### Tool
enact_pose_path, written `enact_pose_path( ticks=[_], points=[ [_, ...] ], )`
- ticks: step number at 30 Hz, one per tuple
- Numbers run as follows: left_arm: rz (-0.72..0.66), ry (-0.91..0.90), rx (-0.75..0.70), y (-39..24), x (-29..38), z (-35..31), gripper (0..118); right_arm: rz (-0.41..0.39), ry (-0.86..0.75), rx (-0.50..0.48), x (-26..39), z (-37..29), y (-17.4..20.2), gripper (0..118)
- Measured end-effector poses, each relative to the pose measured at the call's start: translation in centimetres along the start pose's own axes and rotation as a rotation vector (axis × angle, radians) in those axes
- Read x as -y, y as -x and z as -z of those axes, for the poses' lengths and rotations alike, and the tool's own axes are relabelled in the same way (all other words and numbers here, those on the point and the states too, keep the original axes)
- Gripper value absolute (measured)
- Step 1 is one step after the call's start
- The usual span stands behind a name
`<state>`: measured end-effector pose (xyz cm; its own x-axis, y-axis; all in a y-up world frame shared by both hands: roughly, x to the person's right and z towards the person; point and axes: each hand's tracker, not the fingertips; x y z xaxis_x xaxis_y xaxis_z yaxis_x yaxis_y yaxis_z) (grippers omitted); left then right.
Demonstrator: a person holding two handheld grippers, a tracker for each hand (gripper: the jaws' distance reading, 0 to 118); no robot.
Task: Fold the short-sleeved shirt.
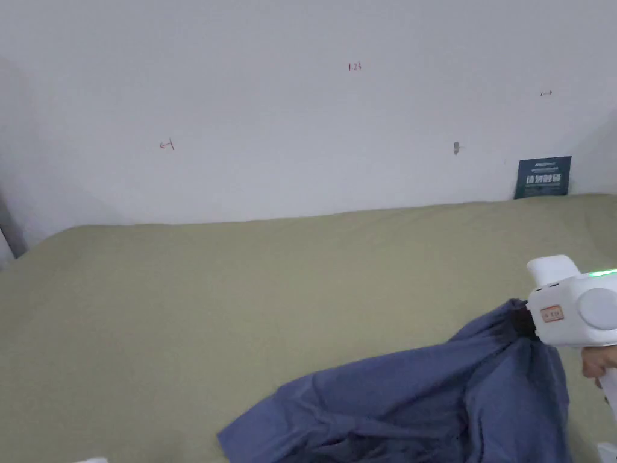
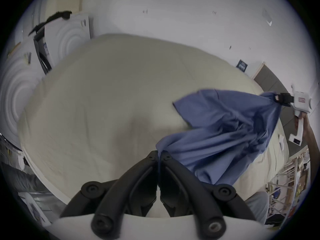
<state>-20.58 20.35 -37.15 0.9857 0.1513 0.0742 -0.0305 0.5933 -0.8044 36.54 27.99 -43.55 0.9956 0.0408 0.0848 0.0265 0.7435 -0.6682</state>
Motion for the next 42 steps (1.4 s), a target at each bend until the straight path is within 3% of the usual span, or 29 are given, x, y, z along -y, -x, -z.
enact_pose_path(
  ticks=[7,9,12,17,28,37,42],
  points=[
    [0.115,-0.242,-0.217,1.4,-8.2,-8.9,0,0.037,-0.186,0.025,-3.0,-13.9,-2.2,6],
    [0.119,-0.305,-0.254,1.0,-10.5,-11.7,0,0.079,-0.238,0.031,-3.6,-17.4,-2.9,6],
    [0.12,-0.369,-0.267,0.4,-13.6,-15.0,0,0.141,-0.301,0.02,-4.7,-21.1,-4.1,6],
    [0.203,-0.47,-0.366,-2.7,-17.4,-18.8,0,0.153,-0.354,0.037,-7.0,-24.7,-4.1,6],
    [0.155,-0.53,-0.397,-5.3,-25.9,-18.3,0,0.108,-0.414,0.135,-14.2,-22.5,-4.0,6],
    [0.049,-0.585,-0.333,-6.4,-32.2,-14.0,0,0.119,-0.462,0.189,-19.9,-15.9,-5.7,6],
    [0.055,-0.592,-0.352,-6.9,-36.1,-10.2,0,0.137,-0.478,0.204,-21.9,-11.4,-6.1,6]
  ],
)
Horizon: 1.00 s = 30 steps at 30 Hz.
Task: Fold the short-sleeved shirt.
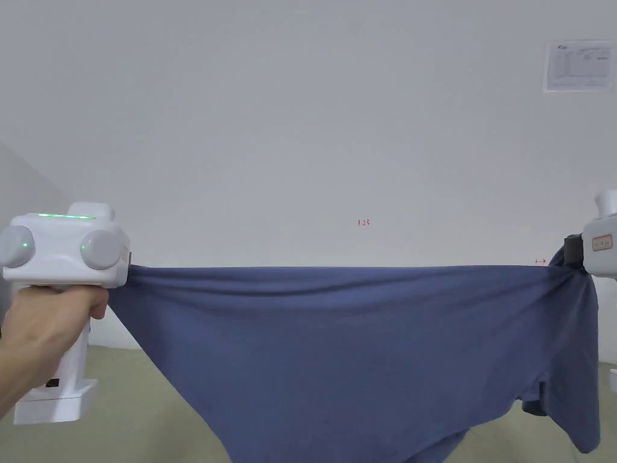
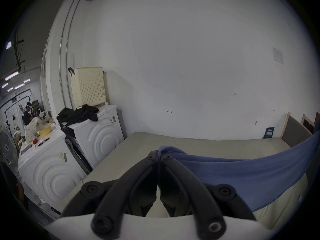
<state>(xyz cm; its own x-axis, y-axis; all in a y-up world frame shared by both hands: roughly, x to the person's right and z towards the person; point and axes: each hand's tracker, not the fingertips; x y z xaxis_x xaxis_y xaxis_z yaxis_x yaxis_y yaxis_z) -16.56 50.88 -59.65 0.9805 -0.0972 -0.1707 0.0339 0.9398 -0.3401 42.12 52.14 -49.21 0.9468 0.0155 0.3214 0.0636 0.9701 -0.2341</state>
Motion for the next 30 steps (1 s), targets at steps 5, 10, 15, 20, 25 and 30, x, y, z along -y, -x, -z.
enact_pose_path(
  ticks=[5,10,15,20,25,30],
  points=[
    [-0.033,-0.006,-0.007,-1.6,1.0,4.1,0,-0.006,0.019,0.015,1.9,4.8,1.0,6],
    [0.035,0.068,-0.04,-3.0,4.9,7.5,0,-0.034,0.076,-0.001,6.3,8.4,1.8,6],
    [0.071,0.18,0.023,-2.7,12.7,8.3,0,0.002,0.219,-0.018,15.2,8.3,0.9,6],
    [0.093,0.325,0.117,-0.7,22.7,5.0,0,-0.004,0.35,-0.038,25.2,2.3,-1.1,6],
    [0.096,0.455,0.163,1.9,31.5,-1.0,0,0.03,0.486,-0.031,33.7,-5.6,-3.9,6],
    [0.073,0.527,0.194,5.4,37.9,-7.5,0,0.037,0.527,-0.051,39.4,-14.9,-5.5,6]
  ],
)
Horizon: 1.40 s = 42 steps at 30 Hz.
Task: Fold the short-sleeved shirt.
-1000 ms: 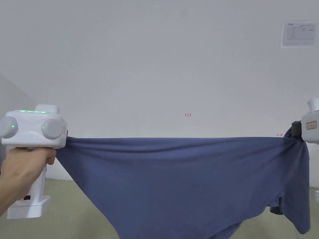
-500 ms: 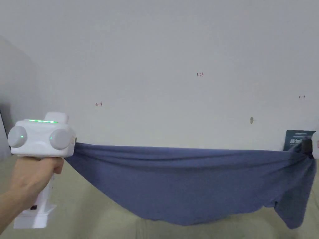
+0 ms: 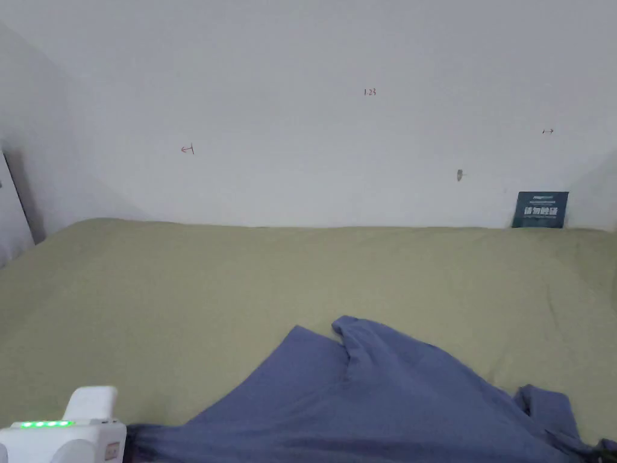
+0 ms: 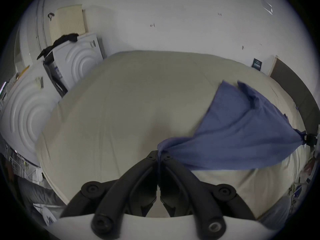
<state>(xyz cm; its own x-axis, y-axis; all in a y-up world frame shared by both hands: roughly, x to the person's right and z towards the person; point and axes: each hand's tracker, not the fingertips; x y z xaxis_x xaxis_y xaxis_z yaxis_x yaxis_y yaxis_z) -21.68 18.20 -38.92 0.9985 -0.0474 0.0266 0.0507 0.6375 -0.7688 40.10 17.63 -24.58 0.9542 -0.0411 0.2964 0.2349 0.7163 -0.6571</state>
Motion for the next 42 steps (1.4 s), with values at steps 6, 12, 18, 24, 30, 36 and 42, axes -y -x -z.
enact_pose_path(
  ticks=[6,12,18,24,30,36,42],
  points=[
    [-0.039,0.035,0.017,2.3,7.2,-3.4,0,0.017,0.03,0.005,7.3,-3.1,-1.7,6],
    [-0.064,0.046,0.046,3.2,9.9,-4.1,0,0.056,0.032,-0.002,9.1,-3.6,-2.2,9],
    [-0.031,-0.077,0.056,2.7,9.2,-6.1,117,-0.008,-0.075,0.021,7.9,-6.7,0.0,113],
    [-0.021,-0.284,0.126,-3.4,8.0,-13.8,115,-0.084,-0.264,-0.011,5.7,-12.4,6.5,114],
    [-0.011,-0.498,0.141,-7.5,9.7,-19.8,0,-0.03,-0.485,-0.08,5.8,-18.3,12.1,2],
    [-0.031,-0.545,0.149,-7.1,11.2,-21.9,0,-0.035,-0.538,-0.094,6.8,-20.6,14.3,2],
    [0.021,-0.472,0.074,-4.9,10.9,-22.2,0,-0.091,-0.538,-0.1,7.4,-21.0,15.8,2]
  ],
)
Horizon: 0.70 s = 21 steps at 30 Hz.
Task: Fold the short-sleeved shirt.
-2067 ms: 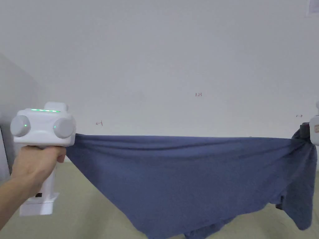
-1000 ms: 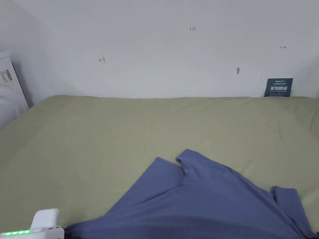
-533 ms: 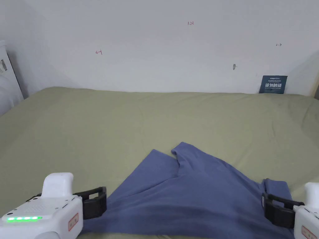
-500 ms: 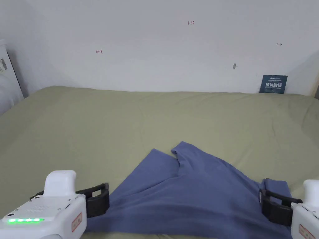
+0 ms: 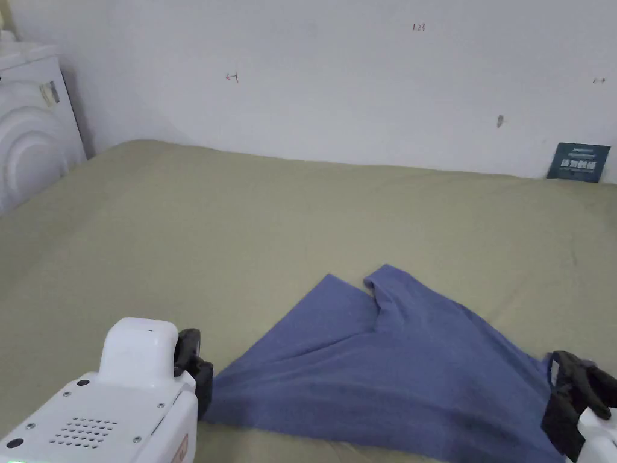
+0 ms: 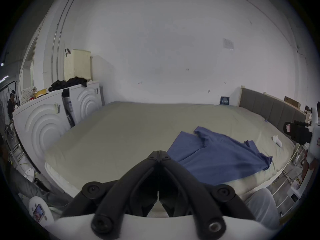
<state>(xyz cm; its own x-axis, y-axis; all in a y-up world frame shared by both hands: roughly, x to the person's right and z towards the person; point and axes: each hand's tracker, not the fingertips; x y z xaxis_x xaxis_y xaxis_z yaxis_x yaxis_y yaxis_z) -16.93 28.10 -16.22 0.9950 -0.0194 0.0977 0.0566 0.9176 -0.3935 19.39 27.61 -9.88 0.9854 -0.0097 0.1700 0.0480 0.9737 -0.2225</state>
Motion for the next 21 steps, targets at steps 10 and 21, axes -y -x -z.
enact_pose_path(
  ticks=[10,21],
  points=[
    [-0.076,0.352,0.011,8.3,3.9,8.0,0,0.031,0.173,-0.064,4.5,1.6,2.0,2],
    [-0.062,0.601,0.042,8.7,7.8,20.8,115,-0.009,0.317,-0.062,6.5,4.6,2.7,2]
  ],
)
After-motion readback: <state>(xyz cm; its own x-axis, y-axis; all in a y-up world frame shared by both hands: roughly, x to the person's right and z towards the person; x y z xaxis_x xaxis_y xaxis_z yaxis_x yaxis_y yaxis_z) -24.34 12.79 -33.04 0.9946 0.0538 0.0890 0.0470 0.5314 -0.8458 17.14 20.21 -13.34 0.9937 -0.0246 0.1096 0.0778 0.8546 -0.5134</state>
